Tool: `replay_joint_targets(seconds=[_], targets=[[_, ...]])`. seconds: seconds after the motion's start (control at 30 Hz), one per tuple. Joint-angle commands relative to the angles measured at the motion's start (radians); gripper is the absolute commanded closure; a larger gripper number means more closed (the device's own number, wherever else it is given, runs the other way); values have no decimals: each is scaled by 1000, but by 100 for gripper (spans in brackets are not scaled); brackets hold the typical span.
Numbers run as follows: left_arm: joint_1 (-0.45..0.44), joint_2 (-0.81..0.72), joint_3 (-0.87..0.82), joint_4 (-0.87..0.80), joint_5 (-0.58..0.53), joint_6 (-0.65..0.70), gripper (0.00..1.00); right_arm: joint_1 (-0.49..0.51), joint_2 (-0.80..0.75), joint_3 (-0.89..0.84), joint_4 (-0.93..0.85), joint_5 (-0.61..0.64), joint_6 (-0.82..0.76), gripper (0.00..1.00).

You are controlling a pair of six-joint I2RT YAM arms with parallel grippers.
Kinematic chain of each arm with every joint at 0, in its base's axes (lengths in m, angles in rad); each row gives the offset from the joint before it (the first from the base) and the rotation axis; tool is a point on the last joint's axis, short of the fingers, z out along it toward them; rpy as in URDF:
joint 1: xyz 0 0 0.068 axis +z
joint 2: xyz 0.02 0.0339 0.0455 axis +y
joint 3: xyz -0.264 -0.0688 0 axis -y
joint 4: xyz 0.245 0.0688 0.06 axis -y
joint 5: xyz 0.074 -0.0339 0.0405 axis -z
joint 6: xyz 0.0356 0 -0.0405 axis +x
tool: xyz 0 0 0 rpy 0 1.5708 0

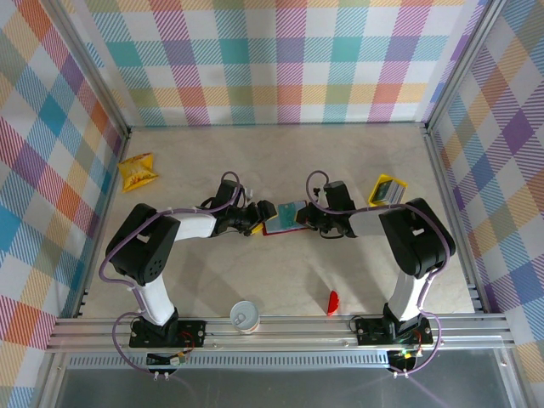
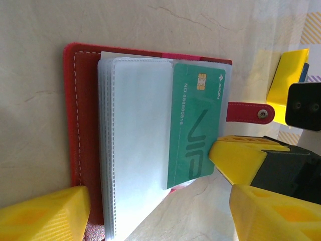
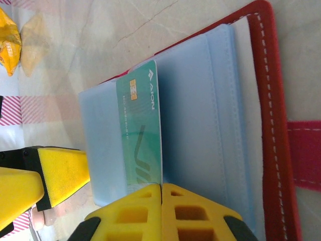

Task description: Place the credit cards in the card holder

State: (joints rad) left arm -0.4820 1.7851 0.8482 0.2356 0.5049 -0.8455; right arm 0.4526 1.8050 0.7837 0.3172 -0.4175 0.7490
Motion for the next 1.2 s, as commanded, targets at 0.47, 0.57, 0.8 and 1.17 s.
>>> replay_joint_targets(seconds=[0.47,0.57,0.8,1.17], targets=[[-6,27,1,29,25,-9,28,40,2,58,-146,3,-40,100],[-6,29,2,34,27,-12,28,43,9,75,-170,-7,-58,100],[-6,28,2,36,29,-13,29,52,31,111,-188,-17,-66,100],[-6,27,-3,40,31,-13,30,80,76,163,-215,-33,-69,100]])
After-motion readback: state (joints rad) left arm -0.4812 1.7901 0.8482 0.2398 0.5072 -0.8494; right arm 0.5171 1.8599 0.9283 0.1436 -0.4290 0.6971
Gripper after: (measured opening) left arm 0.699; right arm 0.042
